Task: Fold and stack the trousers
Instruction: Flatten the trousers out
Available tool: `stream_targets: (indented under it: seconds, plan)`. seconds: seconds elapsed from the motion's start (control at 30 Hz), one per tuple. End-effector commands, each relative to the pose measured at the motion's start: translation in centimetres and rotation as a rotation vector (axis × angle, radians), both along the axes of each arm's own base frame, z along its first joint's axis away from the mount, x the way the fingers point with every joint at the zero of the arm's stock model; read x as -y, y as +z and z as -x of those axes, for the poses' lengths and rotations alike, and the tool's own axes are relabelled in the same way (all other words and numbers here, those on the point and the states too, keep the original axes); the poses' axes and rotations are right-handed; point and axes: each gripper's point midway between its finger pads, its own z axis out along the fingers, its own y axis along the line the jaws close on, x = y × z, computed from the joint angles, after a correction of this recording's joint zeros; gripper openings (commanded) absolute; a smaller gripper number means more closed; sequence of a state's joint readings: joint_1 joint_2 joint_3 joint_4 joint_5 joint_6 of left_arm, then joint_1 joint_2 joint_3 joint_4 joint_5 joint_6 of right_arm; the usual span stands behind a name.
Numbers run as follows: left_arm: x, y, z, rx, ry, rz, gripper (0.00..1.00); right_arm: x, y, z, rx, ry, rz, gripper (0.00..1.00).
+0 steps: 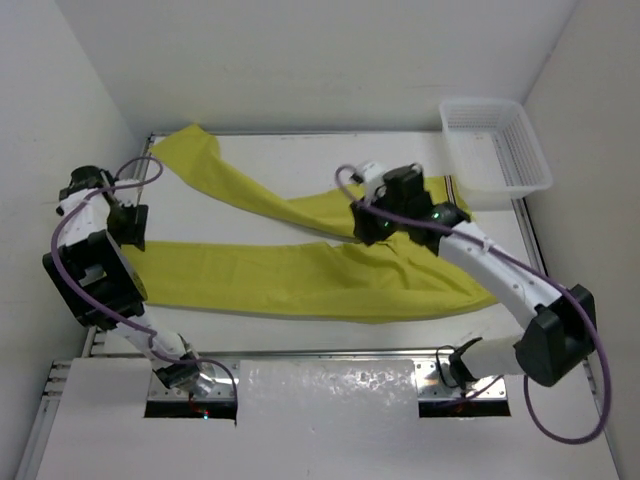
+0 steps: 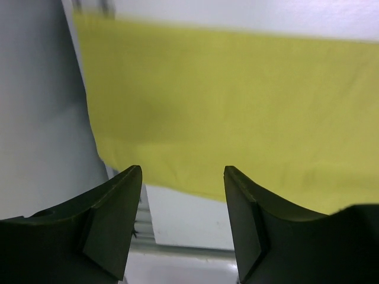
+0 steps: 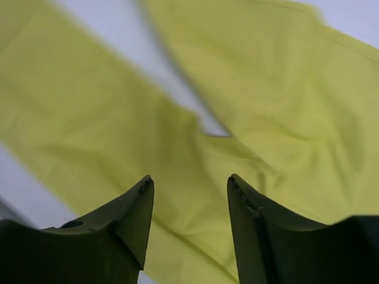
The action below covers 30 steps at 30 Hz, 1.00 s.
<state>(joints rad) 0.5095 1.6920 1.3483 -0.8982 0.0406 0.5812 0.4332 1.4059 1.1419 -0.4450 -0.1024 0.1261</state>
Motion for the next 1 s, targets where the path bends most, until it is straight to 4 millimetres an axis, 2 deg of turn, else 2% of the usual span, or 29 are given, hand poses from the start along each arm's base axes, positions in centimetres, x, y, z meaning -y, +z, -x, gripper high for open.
stream_targets:
  seconds: [0.0, 0.03, 0.07, 0.13, 0.17, 0.3, 0.4, 0.47, 0.53, 0.7, 0.77, 0.97]
  plan:
    - [-1.3, -2.5, 4.9, -0.091, 0.162, 0.110, 0.55, -2.2, -5.7, 8.1, -0.089, 0.334, 0.200, 0.48]
    - [-2.3, -2.6, 5.1, -0.084, 0.178, 0.070, 0.55, -2.6, -6.3, 9.3, -0.092, 0.372, 0.218, 0.45]
    - [-2.2, -3.5, 6.0, -0.109, 0.177, 0.057, 0.55, -3.7, -6.8, 11.1, -0.083, 0.444, 0.240, 0.41]
    - [-3.1, -4.1, 6.2, -0.107, 0.186, 0.001, 0.56, -4.2, -8.6, 13.5, -0.109, 0.522, 0.281, 0.40]
    - [-2.9, -4.9, 6.7, -0.127, 0.187, 0.003, 0.56, -4.7, -9.6, 15.3, -0.112, 0.597, 0.338, 0.40]
    - [-3.2, -7.3, 7.0, -0.155, 0.214, -0.001, 0.56, -4.4, -11.9, 17.5, -0.123, 0.700, 0.520, 0.49]
    - [-3.1, -8.4, 7.3, -0.171, 0.218, -0.003, 0.56, -4.2, -13.3, 17.2, -0.076, 0.686, 0.622, 0.52]
    - [-3.0, -8.7, 7.4, -0.177, 0.213, 0.002, 0.56, -3.7, -13.9, 16.0, -0.048, 0.630, 0.676, 0.51]
    - [-2.9, -8.9, 7.6, -0.178, 0.198, 0.003, 0.56, -4.1, -13.9, 15.1, -0.030, 0.599, 0.693, 0.48]
    - [-3.3, -9.0, 7.6, -0.186, 0.183, -0.017, 0.56, -3.7, -15.6, 14.1, -0.029, 0.545, 0.761, 0.38]
    - [-3.5, -9.4, 7.5, -0.192, 0.185, -0.015, 0.56, -3.4, -16.1, 14.1, -0.044, 0.545, 0.782, 0.35]
    - [-3.2, -9.6, 7.2, -0.184, 0.186, 0.003, 0.56, -3.5, -16.9, 16.2, -0.089, 0.638, 0.744, 0.13]
